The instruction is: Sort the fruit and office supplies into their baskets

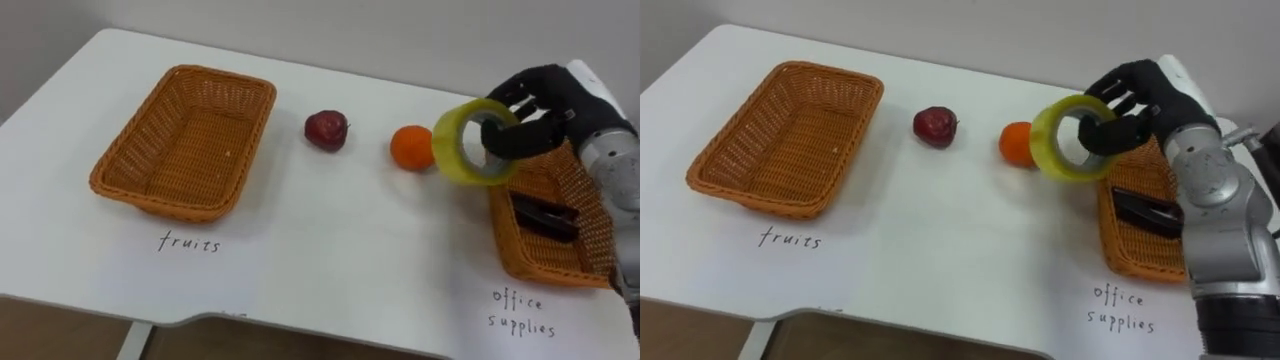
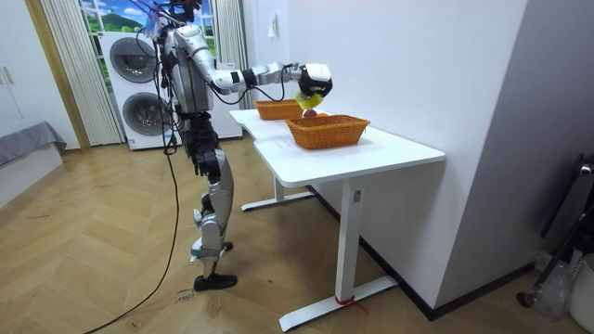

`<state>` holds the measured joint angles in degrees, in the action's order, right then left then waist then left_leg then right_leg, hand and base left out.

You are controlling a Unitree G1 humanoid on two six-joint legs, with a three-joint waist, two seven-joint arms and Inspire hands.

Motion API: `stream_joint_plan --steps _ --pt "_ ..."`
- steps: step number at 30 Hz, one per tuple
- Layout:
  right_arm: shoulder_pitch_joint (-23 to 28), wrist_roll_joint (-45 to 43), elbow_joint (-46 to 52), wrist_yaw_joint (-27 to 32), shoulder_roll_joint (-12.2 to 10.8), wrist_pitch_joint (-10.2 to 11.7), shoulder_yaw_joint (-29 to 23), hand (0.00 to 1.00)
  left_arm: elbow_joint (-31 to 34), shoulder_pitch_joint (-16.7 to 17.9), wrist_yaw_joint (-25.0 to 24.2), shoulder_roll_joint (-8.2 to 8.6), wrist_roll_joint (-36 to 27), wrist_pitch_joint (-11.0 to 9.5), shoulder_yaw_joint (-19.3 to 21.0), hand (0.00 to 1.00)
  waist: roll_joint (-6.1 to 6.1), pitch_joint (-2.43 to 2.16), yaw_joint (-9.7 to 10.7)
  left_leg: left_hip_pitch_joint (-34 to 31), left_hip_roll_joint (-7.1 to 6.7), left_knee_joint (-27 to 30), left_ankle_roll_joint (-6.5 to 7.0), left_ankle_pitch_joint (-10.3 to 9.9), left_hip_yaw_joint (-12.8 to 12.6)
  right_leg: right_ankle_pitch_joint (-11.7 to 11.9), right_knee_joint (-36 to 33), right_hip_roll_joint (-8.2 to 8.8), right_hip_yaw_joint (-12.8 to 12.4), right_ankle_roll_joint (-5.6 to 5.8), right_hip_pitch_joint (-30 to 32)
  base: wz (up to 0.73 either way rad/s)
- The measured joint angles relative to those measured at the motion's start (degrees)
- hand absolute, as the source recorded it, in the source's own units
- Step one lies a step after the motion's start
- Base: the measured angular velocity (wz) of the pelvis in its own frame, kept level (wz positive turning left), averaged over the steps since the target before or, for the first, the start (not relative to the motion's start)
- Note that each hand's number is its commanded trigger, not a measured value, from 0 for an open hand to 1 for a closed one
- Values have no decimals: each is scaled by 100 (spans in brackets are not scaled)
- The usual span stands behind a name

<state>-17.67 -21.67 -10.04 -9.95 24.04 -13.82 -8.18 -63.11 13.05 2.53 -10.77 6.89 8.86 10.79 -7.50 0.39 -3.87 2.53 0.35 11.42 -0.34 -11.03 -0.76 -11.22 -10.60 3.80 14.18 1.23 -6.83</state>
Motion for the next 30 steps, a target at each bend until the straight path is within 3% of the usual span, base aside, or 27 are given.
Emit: stream_joint_plan --steps 5,12,18,29,30 --pt "94 118 -106 280 0 -3 0 100 -2 35 50 1 3 75 -2 0 33 -21 59 3 4 15 0 0 -37 0 -4 -1 -14 0 7 -4" --pt "93 200 -485 567 148 7 -3 100 9 163 53 -1 3 88 22 0 86 -104 187 6 5 40 0 0 -38 1 -11 6 18 0 -5 1" --pt "93 374 -914 759 316 1 -10 100 14 218 97 -11 -54 93 28 0 97 -101 237 7 7 40 0 0 -42 1 -16 7 12 0 -6 0" --pt "93 645 -1234 867 323 -2 -10 100 23 222 208 -20 -78 117 24 0 80 -86 321 18 9 41 0 0 -43 1 -16 5 11 0 -12 0" --pt "93 667 -1235 867 322 -2 -10 95 23 221 212 -21 -130 117 24 0 74 -81 333 18 9 40 0 0 -43 1 -16 5 11 0 -12 0"
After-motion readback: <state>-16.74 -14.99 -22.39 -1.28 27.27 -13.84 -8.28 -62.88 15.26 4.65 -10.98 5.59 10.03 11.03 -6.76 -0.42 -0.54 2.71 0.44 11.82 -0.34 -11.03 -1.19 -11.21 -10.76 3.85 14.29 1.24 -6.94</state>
